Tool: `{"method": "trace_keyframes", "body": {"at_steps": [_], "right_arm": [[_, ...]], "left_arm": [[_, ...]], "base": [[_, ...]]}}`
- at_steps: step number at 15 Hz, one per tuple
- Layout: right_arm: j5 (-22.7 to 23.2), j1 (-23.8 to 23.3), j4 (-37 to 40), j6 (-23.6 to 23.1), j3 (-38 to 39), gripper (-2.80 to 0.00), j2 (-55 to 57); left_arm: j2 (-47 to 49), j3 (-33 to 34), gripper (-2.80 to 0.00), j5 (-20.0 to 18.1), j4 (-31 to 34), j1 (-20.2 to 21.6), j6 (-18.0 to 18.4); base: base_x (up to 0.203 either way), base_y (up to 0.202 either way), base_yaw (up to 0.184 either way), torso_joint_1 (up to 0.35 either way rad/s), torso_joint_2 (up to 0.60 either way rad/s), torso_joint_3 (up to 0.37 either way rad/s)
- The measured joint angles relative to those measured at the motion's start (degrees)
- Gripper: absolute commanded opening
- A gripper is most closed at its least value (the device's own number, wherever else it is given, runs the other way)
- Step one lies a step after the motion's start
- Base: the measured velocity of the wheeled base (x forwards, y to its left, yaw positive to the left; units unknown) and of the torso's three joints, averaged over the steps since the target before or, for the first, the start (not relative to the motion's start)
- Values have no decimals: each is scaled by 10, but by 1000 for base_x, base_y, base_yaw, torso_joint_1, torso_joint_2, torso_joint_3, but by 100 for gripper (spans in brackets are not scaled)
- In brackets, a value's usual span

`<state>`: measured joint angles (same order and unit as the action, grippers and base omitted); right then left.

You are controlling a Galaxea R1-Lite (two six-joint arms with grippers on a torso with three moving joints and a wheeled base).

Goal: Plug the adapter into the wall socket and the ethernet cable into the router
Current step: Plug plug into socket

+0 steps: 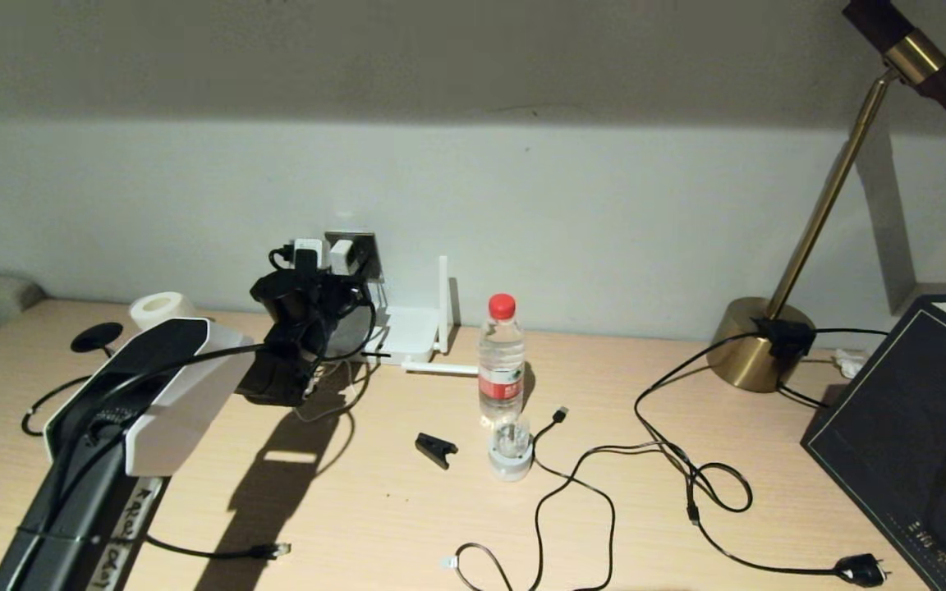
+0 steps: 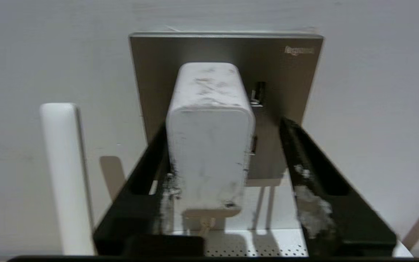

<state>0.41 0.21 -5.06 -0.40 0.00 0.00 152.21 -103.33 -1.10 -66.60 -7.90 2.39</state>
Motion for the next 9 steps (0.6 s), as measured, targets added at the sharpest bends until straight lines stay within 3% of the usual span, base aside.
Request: {"method": "trace_keyframes", "body": {"at_steps": [9], "right_arm": [[0,0,1,0,0,-280,0]], "left_arm": [[-4,5,0,12,-11,-14,0]], "base": [[0,0,0,0,0,0]]}}
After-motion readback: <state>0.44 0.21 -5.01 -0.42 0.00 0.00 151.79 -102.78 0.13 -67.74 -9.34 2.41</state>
